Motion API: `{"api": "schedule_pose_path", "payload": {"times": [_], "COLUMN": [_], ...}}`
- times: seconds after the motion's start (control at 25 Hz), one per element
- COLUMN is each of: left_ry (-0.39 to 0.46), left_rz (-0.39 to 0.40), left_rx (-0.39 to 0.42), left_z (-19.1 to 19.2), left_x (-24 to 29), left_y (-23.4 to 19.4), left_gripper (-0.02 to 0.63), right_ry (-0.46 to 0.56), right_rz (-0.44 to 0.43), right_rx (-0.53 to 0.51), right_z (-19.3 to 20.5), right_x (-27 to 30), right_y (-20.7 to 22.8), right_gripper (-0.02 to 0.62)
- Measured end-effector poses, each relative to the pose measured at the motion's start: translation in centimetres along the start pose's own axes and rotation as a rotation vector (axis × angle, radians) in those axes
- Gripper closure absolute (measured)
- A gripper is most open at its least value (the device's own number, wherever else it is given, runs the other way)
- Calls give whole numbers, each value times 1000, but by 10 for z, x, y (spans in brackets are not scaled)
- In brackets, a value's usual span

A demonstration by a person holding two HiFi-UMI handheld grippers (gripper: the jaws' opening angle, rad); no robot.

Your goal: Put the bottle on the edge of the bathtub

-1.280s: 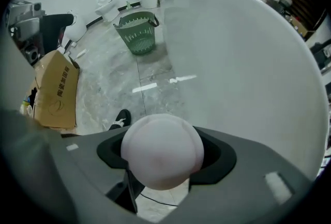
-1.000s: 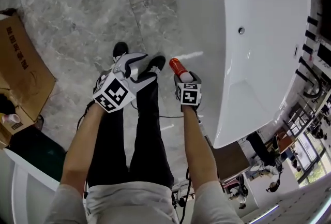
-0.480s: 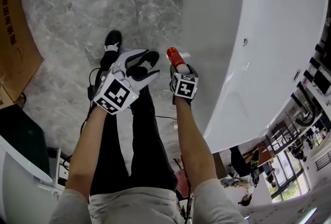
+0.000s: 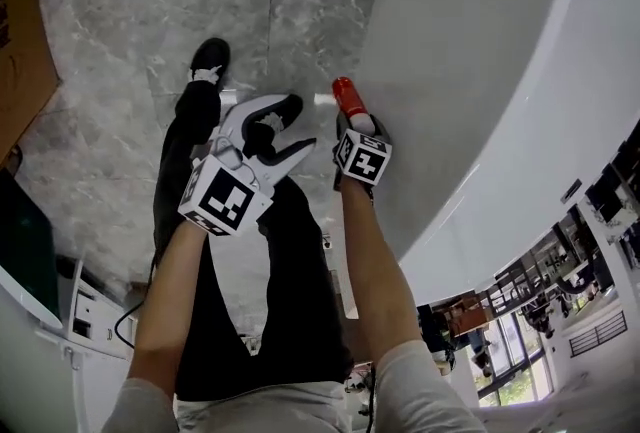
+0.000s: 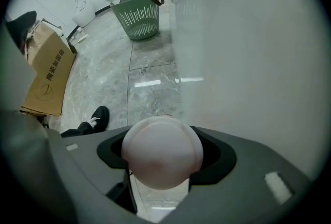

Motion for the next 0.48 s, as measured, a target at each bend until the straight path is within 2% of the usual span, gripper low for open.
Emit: {"api": "schedule_pose_path", "payload": {"times": [0.12, 0.24, 0.48], "left_ry": [6, -15, -30], "left_rz": [-39, -50, -24], "left_rx": [1, 38, 221], "left_z": [12, 14, 15], "left_x": [0, 4, 4], "left_y": [-4, -7, -9], "left_gripper": [273, 273, 273], "right_ry": [4, 10, 25], "right_rz": [7, 11, 12], "right_rx": [-5, -17, -65], "right_z": [-1, -7, -16], "right_x": [22, 42, 80], "right_y": [4, 5, -2], "right_gripper": [305, 305, 305]}}
Point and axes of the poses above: the fingertips, and each gripper's own axes: x forward along the fingers, y to its right, z out of its underside, the point moved 2 cm from there along -x, backward along the fingers, and after that the axes turned 5 degrees about x, right-handed, at the moved point
